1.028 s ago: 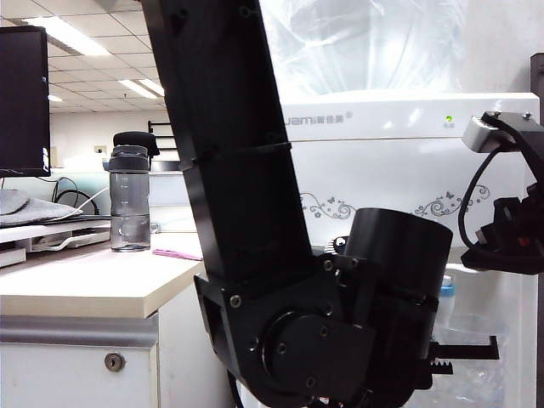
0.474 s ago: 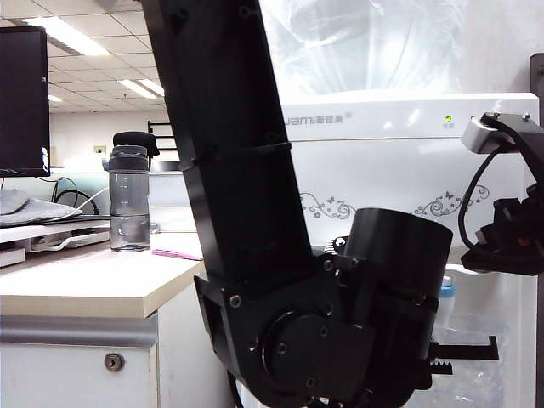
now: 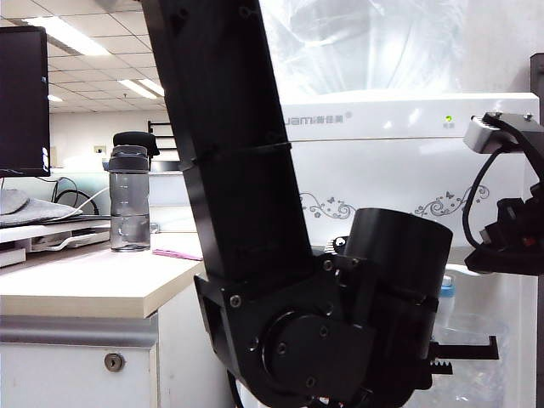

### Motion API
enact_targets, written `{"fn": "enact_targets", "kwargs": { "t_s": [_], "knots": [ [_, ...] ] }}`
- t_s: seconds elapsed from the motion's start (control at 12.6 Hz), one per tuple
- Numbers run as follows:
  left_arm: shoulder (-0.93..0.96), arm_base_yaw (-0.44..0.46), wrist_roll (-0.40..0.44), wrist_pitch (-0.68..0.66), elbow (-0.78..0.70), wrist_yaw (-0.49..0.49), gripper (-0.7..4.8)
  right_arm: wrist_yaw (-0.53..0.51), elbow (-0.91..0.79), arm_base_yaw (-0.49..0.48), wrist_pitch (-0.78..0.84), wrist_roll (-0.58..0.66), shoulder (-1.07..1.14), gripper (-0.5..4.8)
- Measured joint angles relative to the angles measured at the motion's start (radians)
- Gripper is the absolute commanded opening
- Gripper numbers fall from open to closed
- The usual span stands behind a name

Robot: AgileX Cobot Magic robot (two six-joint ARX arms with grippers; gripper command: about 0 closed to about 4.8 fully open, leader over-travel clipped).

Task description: Pick up the plastic mug from the left desk, go to the cold water outlet of the water dispenser, press the vertical switch to get some water, then put the mug back on the desk.

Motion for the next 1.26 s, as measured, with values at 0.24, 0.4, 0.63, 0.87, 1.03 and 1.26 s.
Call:
{"fn": "enact_targets", "kwargs": {
  "t_s": [0.24, 0.4, 0.63, 0.87, 1.03, 1.26],
  "knots": [
    [0.000, 0.000, 0.000, 0.000, 0.000, 0.000, -0.05, 0.000, 0.000, 0.000, -0.005, 0.000, 0.000, -0.01],
    [0.000, 0.000, 0.000, 0.000, 0.000, 0.000, -0.05, 0.002, 0.001, 0.000, -0.022, 0.000, -0.001, -0.01],
    [0.000, 0.000, 0.000, 0.000, 0.000, 0.000, -0.05, 0.016, -0.008, 0.000, -0.092, 0.000, 0.003, -0.01],
    [0.000, -0.002, 0.000, 0.003, 0.000, 0.000, -0.05, 0.020, -0.011, 0.000, -0.149, 0.000, 0.013, -0.01],
    [0.000, -0.002, 0.000, 0.003, 0.000, 0.000, -0.05, 0.020, -0.011, 0.000, -0.136, 0.000, 0.007, -0.01],
    [0.000, -0.002, 0.000, 0.003, 0.000, 0.000, -0.05, 0.027, -0.011, 0.000, -0.192, 0.000, -0.118, -0.01]
  ]
}}
